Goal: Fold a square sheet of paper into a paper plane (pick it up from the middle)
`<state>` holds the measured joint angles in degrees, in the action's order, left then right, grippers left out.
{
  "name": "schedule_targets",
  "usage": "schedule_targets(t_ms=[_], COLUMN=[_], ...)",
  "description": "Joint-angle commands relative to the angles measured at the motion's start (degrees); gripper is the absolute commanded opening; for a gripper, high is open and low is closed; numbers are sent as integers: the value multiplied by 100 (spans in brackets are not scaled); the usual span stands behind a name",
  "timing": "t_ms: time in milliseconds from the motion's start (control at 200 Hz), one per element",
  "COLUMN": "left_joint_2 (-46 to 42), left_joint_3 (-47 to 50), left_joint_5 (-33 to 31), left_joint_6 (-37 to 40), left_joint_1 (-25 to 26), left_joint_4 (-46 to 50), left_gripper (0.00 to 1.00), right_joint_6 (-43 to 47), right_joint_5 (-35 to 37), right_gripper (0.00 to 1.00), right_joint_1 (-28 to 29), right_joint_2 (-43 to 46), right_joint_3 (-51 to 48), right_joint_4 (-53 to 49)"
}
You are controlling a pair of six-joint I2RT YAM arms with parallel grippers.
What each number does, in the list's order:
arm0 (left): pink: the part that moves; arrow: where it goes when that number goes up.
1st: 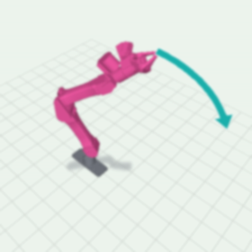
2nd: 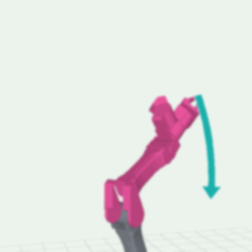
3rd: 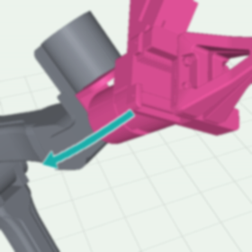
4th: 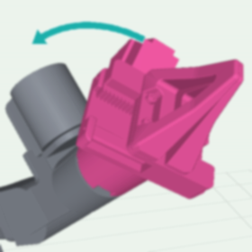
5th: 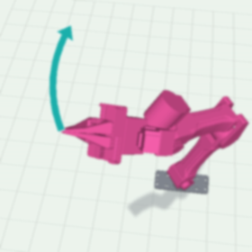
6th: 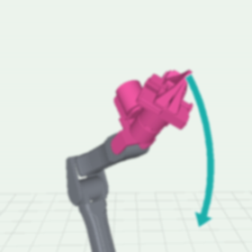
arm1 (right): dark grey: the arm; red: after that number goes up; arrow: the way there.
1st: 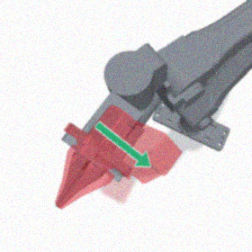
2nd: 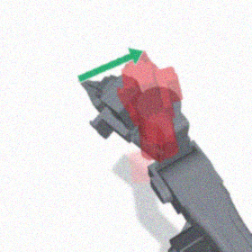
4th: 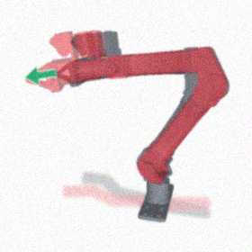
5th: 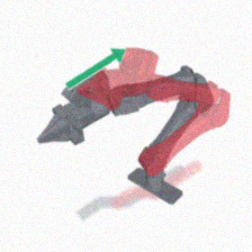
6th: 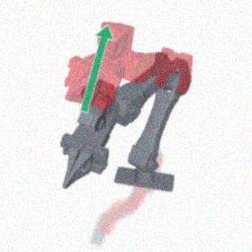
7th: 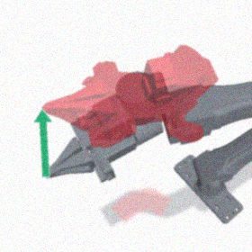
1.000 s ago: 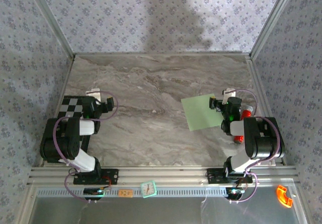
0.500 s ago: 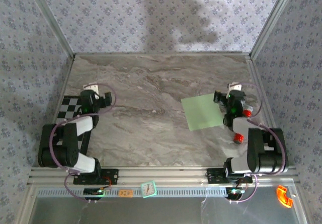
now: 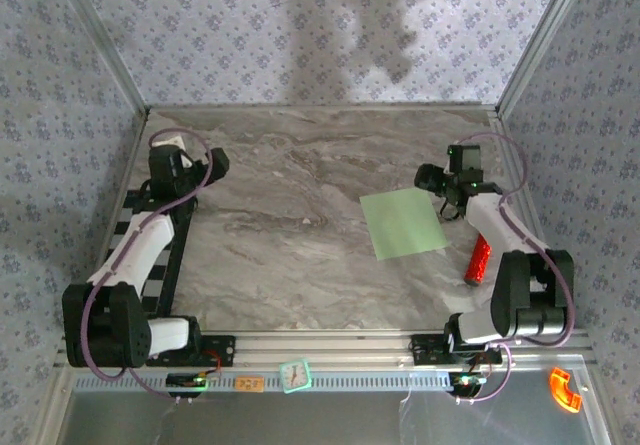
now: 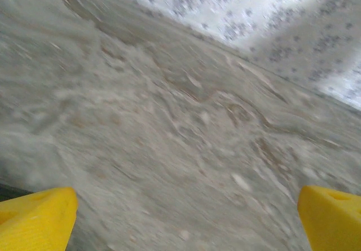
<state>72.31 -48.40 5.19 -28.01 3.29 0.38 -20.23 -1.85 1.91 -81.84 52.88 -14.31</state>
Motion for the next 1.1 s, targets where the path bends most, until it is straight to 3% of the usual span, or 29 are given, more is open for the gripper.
schedule_targets(t_ms=[0, 115, 205, 450, 744, 974, 1094], left_joint_2=[231, 518, 737, 1221, 1595, 1867, 1968], left_joint_3=[-279, -355, -429, -621, -800, -906, -940], left_joint_5=[710, 746, 777, 818, 914, 868, 877], left_joint_6=[-579, -784, -864, -963, -1020, -1216, -1292], left_joint_1=[287, 642, 900, 1412, 1593, 1674, 1734], left_joint_4=[524, 460, 392, 279, 189, 217, 216], left_gripper=[100, 100, 100, 100, 100, 100, 100], right_joint_6=[-385, -550, -771, -1356, -2406, -3762, -3930], right_joint_5=[-663, -508, -531, -405, -526, -229, -452], right_gripper=[66, 53, 49, 52, 54, 54, 54], right_joint_1=[144, 420, 628, 1202, 1570, 2364, 2567], right_joint_2=[-269, -589, -820, -1274, -1860, -2629, -3093], right_joint_3=[195, 178, 79, -205, -218, 480, 1139], right_joint_4=[-802, -896, -811, -531, -166, 225, 361])
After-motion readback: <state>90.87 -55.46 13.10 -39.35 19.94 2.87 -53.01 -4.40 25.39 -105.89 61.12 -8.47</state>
